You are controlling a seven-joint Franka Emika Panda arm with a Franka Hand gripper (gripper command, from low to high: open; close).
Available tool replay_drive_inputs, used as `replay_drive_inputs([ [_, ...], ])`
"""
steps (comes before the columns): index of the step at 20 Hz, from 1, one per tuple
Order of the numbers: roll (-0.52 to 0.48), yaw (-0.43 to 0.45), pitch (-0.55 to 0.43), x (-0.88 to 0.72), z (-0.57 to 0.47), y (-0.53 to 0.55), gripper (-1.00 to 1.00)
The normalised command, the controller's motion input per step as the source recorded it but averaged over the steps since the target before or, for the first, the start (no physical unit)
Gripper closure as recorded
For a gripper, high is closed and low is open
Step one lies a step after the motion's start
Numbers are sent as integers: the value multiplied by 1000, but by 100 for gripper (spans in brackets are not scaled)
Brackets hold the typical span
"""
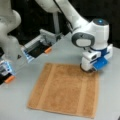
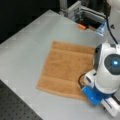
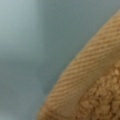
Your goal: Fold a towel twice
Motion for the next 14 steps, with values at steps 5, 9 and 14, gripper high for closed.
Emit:
replay_drive_inputs([
  [5, -200, -12, -66, -11, -185, 195, 100],
  [9, -192, -20, -72, 32, -228, 236, 100],
  [14, -193, -44, -68, 62, -263, 254, 100],
])
